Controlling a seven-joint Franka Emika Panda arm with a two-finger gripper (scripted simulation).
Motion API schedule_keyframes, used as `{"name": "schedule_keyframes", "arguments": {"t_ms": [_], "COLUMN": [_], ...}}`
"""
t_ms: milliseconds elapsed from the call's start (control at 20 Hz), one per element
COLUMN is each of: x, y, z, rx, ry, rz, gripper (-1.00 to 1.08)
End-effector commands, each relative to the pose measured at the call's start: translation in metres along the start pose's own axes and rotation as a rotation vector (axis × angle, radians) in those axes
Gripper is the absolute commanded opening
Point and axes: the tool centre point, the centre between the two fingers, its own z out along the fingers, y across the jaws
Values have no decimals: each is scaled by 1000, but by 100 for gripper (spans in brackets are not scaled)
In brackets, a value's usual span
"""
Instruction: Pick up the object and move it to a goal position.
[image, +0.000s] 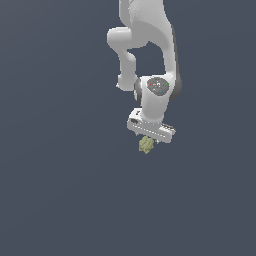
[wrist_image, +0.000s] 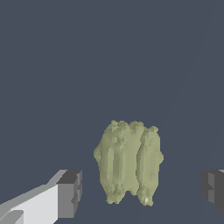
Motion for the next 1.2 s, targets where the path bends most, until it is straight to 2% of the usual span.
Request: {"name": "schedule_keyframes", "arguments": {"t_ms": [0,350,850,1100,1150], "x": [-2,-3,-4,-3,-3], "y": [-1,-1,-1,-2,-2], "z": [1,5,45,52,52], "rx": [0,-1,-1,-1,-1], "ry": [2,2,2,2,2], "rz": [13,14,18,18,18], "gripper": [100,100,100,100,-100]}}
